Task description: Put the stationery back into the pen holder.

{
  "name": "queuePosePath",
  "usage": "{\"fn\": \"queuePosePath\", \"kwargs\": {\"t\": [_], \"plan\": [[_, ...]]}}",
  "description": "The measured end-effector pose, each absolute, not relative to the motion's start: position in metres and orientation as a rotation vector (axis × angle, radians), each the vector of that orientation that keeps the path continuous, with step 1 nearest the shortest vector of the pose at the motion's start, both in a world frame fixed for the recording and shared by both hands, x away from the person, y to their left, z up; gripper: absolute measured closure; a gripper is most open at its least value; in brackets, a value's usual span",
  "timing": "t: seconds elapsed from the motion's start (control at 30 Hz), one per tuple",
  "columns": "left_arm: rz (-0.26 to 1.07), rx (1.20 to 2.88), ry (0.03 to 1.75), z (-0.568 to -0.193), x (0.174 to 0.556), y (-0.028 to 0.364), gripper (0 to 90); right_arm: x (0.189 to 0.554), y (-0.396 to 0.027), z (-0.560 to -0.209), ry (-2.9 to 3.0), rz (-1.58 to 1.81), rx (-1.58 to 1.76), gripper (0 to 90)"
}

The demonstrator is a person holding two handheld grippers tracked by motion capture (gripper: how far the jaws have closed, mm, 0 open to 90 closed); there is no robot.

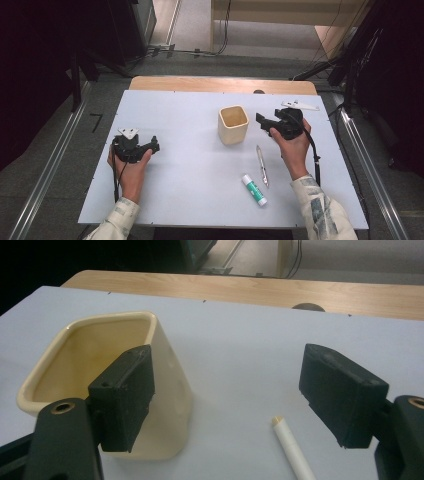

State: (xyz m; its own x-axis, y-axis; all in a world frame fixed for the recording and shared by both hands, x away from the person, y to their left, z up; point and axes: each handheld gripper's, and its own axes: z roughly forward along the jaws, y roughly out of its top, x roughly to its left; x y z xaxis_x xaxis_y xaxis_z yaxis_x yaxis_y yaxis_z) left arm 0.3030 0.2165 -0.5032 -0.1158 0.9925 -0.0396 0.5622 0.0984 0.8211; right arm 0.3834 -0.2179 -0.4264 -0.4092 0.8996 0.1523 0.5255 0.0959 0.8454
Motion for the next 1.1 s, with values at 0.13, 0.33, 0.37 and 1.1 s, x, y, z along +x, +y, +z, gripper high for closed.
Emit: {"fn": "queuePosePath", "kwargs": {"t": [0.13, 0.33, 0.37, 1.1], "plan": [[0.879, 1.527, 1.754, -0.503, 0.303, 0.217, 9.4, 0.383, -0.224, -0.429, 1.972, 1.234, 1.409, 20.9], [0.88, 1.53, 1.754, -0.503, 0.303, 0.216, 9.4, 0.383, -0.233, -0.432, 1.965, 1.226, 1.42, 21.0], [0.879, 1.531, 1.754, -0.503, 0.303, 0.217, 9.4, 0.383, -0.234, -0.432, 1.966, 1.221, 1.425, 21.1], [0.876, 1.537, 1.753, -0.504, 0.304, 0.216, 9.4, 0.389, -0.254, -0.461, 2.045, 1.087, 1.452, 25.8]]}}
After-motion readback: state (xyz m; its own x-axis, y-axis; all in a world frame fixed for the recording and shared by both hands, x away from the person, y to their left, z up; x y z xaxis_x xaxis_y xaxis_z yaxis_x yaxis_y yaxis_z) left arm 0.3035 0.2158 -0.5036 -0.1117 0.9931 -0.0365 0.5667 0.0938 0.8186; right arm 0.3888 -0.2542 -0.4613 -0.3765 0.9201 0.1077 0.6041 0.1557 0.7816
